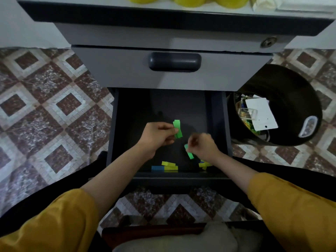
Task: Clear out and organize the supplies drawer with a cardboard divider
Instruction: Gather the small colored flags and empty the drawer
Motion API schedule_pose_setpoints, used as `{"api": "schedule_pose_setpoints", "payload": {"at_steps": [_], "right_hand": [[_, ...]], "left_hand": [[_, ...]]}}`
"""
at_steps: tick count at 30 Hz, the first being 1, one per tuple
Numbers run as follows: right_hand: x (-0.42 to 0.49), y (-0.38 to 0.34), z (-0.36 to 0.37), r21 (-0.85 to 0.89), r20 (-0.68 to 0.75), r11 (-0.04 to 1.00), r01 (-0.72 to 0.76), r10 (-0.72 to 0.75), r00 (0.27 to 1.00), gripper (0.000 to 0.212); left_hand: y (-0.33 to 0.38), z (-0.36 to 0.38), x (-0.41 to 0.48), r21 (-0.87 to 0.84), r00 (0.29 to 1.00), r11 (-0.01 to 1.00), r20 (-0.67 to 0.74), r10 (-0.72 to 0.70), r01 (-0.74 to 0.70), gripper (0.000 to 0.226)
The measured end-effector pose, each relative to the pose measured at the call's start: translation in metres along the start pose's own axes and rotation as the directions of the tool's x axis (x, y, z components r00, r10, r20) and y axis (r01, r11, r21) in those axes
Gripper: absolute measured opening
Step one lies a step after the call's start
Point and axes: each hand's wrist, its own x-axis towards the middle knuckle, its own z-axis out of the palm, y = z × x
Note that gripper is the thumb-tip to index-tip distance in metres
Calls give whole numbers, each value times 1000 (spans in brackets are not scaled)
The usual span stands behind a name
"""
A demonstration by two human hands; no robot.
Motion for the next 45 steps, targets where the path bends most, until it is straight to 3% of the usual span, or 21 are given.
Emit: {"api": "schedule_pose_setpoints", "payload": {"at_steps": [5, 14, 21, 27, 35, 45], "right_hand": [[-11, -40, -45, 369, -145, 929, 32, 24, 989, 24], [-33, -60, -76, 729, -68, 682, -61, 161, 985, 15], [-22, -72, -74, 739, -47, 670, -71, 156, 987, 22], [-23, -68, -73, 762, 27, 636, -121, 156, 987, 10], [-22, -67, -73, 811, 110, 573, -120, 51, 993, 8], [-21, -68, -73, 790, 56, 609, -79, 58, 997, 15]], "left_hand": [[12, 1, -10, -96, 999, 995, 47, 27, -23, 8], [19, 12, -14, -129, 997, 991, 65, 48, -40, 5], [19, 17, -9, -148, 999, 989, 48, 21, -14, 5], [20, 21, -11, -216, 999, 976, 24, 25, -19, 6], [25, 18, -11, -249, 997, 968, -82, 15, -35, 8], [27, 18, -10, -144, 995, 986, -74, 67, -78, 6]]}}
